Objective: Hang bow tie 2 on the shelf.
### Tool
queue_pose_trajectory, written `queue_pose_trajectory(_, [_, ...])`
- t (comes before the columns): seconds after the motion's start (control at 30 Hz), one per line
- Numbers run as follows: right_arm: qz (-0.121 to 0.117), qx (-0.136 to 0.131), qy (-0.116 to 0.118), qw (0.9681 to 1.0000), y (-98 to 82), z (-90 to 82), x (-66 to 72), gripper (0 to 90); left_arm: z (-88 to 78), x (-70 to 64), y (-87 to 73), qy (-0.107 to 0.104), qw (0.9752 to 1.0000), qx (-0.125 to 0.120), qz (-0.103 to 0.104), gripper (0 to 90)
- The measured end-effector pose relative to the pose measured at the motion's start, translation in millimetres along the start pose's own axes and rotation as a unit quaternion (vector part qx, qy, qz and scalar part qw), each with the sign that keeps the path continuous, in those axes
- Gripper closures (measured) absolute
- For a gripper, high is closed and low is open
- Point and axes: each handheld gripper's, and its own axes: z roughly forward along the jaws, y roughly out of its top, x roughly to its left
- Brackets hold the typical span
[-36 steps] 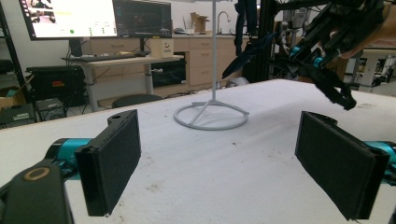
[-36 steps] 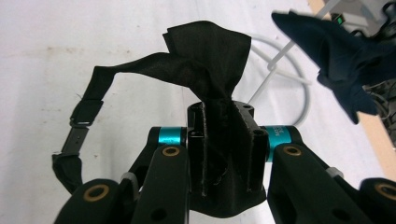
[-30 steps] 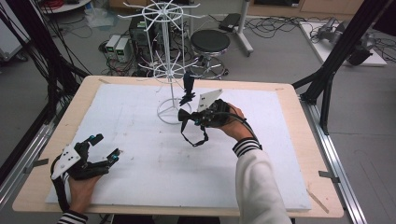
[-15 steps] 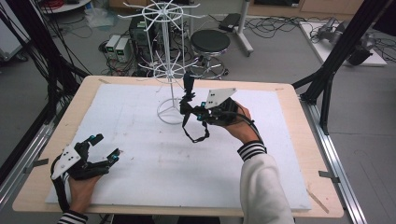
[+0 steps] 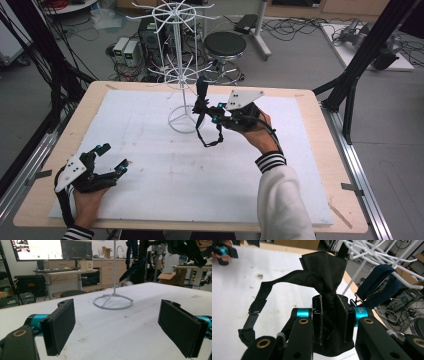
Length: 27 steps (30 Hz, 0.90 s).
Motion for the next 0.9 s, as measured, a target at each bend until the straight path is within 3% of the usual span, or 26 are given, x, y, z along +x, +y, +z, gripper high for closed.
queue_pose_trajectory(0.43, [0.027, -0.025, -0.019, 0.9991, 6.0, -9.4, -5.7, 76.9, 0.1, 0.1, 0.0, 0.0, 1.0, 0.0, -0.001, 14.8])
queue_pose_trajectory(0.9, [0.062, -0.037, -0.053, 0.996, 20.0, -5.5, -12.0, 76.9, 0.2, 0.1, 0.0, 0.0, 1.0, 0.0, -0.001, 14.8])
